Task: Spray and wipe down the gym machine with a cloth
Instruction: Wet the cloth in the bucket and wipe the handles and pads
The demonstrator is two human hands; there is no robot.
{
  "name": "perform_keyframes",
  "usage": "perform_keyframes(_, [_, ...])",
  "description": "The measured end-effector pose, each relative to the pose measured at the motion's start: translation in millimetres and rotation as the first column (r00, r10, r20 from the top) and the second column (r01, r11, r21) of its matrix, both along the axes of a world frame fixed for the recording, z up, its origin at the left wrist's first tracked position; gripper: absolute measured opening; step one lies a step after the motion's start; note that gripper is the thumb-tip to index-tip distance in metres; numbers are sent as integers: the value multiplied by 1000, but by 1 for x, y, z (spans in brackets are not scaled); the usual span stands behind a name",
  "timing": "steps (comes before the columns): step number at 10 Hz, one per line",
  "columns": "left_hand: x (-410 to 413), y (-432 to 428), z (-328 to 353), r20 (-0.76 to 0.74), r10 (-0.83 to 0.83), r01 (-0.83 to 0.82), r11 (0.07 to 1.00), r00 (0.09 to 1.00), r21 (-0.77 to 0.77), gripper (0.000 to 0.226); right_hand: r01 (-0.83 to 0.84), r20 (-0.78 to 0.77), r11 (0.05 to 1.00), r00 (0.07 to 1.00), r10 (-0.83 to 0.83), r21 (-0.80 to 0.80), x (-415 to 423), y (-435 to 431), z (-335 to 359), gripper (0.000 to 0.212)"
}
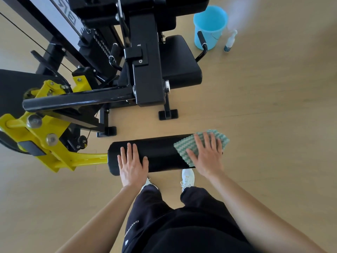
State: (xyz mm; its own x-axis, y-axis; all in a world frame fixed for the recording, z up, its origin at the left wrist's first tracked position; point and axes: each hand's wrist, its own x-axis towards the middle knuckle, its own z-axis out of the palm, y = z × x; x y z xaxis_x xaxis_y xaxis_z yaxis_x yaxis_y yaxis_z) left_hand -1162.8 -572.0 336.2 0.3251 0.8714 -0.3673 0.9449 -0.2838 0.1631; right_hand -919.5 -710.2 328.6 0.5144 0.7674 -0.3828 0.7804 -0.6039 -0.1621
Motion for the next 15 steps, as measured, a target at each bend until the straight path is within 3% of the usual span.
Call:
perform_keyframes(2, [1,-1,2,1,-2,2,1000,1000,4,68,227,-17,973,974,-228,-28,-3,0,-1,81])
perform_keyframes(5, [-4,3,3,7,-18,18,1000,1000,-12,70,-209,-166,978,963,210,21,-75,50,6,74])
perform_keyframes(6, [-7,6,4,9,-31,31,999,999,-25,69,-235,-150,972,960,235,16,-63,47,3,68])
perform_keyframes(9, [-19,18,13,72,-44,51,994,996,-95,66,210,-50,972,975,-216,-102,10,14,2,81])
perform_keyframes(10, [-30,26,18,213,55,-41,997,976,-70,57,267,-11,952,962,-271,-149,11,20,3,87])
perform_keyframes(11, [-51,40,24,261,311,-312,949,914,-38,59,221,-19,964,974,-226,-146,-9,34,5,89])
perform_keyframes(12, [-74,61,22,289,559,-501,828,777,-254,63,106,-65,985,991,-115,-135,-43,54,8,81])
perform_keyframes(13, [-82,71,24,333,645,-465,743,687,-481,59,-2,-118,993,993,-12,-120,-82,82,11,74])
perform_keyframes(15, [-101,68,19,347,613,-351,735,710,-580,65,-185,-182,976,970,162,-118,-162,137,15,72])
